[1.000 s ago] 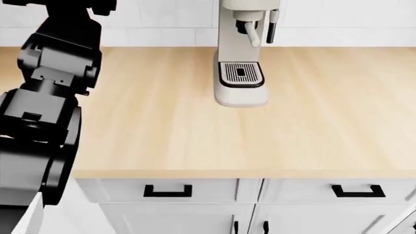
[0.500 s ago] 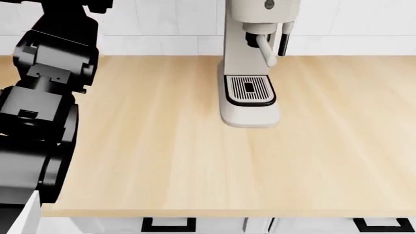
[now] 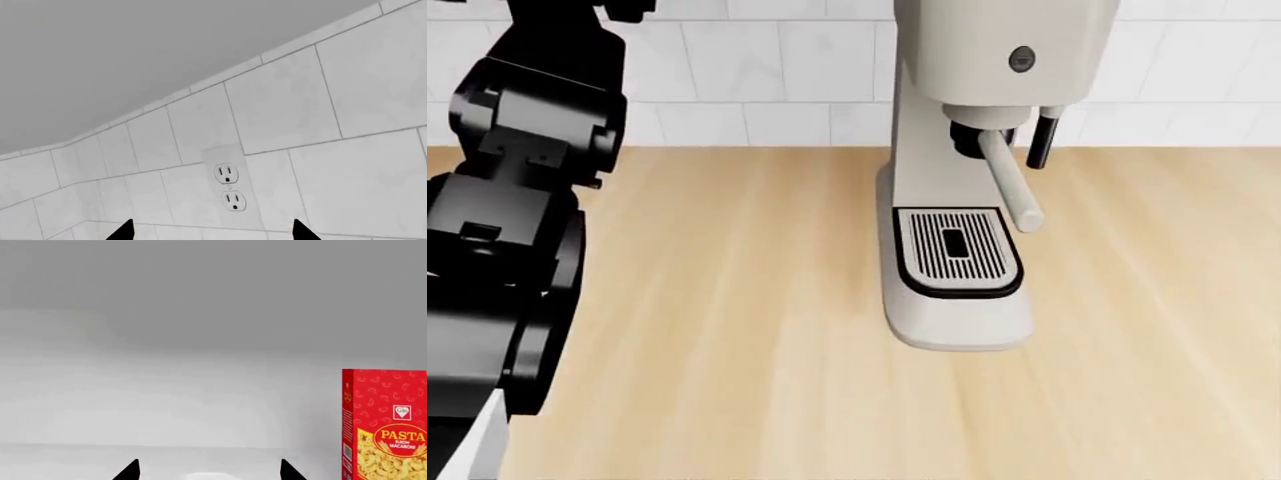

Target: Pick the mug from the cabinet, place it under the coffee machine dispenser, and press the start button.

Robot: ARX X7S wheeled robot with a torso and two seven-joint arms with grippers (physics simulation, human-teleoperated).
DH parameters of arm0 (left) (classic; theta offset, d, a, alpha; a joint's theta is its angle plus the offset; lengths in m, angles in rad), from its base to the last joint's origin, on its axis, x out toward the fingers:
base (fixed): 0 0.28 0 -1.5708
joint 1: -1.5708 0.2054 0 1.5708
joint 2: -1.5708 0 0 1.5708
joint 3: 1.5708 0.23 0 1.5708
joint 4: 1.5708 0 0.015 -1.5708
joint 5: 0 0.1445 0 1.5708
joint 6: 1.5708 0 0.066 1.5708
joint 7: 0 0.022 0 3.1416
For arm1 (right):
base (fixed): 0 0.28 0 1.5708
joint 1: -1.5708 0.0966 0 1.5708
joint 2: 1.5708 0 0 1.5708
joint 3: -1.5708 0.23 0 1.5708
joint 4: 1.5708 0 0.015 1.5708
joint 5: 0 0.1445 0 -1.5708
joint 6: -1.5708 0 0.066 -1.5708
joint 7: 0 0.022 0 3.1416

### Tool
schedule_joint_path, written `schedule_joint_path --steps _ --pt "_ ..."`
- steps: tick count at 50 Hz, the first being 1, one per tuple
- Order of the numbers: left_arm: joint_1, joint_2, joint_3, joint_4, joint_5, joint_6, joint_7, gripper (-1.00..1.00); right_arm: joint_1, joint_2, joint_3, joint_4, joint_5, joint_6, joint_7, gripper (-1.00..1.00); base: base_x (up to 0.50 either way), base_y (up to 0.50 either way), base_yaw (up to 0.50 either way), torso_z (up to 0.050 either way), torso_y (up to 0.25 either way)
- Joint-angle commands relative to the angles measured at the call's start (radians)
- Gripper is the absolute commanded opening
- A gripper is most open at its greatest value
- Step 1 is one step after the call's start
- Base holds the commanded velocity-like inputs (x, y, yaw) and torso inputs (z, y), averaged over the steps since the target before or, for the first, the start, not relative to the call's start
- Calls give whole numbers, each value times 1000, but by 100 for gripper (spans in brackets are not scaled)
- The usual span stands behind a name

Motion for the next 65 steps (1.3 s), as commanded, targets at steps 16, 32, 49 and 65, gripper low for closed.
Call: schedule_joint_path --steps 16,32,49,65 --pt "-6 0 -3 0 4 10 -8 100 -36 18 27 111 62 17 57 100 0 0 0 0 0" --pt "-4 0 -3 0 4 17 -16 100 -150 17 28 -25 77 4 35 -100 0 0 0 0 0" --pt "-4 -6 -10 0 2 13 -20 100 -162 12 24 -364 98 -56 10 -100 0 0 0 0 0" --pt "-3 -2 -17 0 2 9 -17 100 -187 25 9 -403 97 -71 8 -100 -375 2 0 0 1"
